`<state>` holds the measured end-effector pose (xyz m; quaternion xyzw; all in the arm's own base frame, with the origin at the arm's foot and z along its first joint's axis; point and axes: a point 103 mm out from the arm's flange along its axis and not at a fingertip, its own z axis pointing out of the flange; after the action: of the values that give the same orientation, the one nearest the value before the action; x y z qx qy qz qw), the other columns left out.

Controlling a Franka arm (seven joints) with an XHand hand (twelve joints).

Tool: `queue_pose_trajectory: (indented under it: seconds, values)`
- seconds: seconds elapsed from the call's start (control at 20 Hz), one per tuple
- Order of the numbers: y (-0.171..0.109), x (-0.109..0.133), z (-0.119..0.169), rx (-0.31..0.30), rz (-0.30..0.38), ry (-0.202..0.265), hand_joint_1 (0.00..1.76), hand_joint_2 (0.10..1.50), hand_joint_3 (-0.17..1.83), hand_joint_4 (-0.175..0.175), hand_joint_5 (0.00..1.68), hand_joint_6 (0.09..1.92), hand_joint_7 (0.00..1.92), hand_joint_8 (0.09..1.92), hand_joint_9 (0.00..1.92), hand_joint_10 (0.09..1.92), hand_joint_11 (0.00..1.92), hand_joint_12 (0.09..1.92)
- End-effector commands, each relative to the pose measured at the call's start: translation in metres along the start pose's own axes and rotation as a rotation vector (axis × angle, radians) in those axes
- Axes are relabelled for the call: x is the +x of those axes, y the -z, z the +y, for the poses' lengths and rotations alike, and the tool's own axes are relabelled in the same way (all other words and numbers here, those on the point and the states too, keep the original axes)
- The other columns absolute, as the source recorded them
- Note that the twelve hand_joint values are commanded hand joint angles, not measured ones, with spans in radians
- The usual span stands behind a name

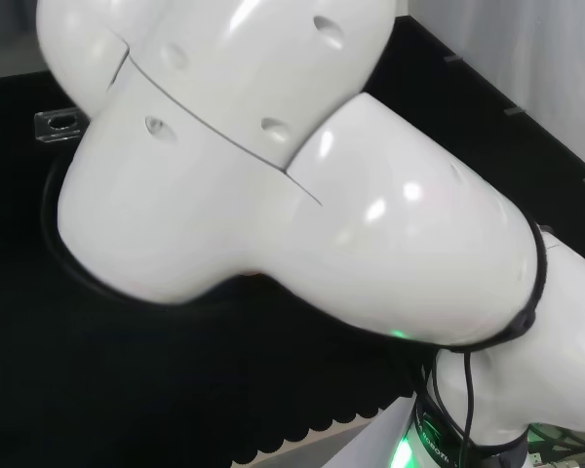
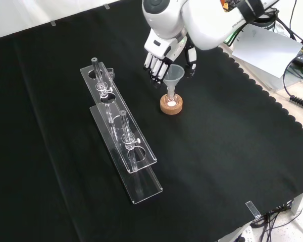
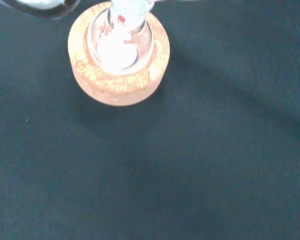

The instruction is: Remove the funnel from the round-bottom flask.

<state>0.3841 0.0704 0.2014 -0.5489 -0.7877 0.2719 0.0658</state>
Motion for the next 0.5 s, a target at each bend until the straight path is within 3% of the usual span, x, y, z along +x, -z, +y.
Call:
queue_pose_trajectory:
  seconds: [0.05,0.2,0.5]
  values:
    - [0.017,-0.003,-0.007,-0.079,-0.067,-0.030,0.81,0.72,0.55,-0.005,0.73,0.17,0.50,0.60,0.86,0.48,0.59,1.30]
    - [0.026,-0.005,-0.009,-0.052,-0.044,0.003,0.81,0.72,0.56,-0.001,0.76,0.27,0.52,0.58,0.89,0.44,0.60,1.29]
    - [0.044,-0.007,-0.017,0.000,-0.038,0.027,0.81,0.71,0.58,-0.003,0.68,0.52,0.50,0.59,0.89,0.41,0.59,1.29]
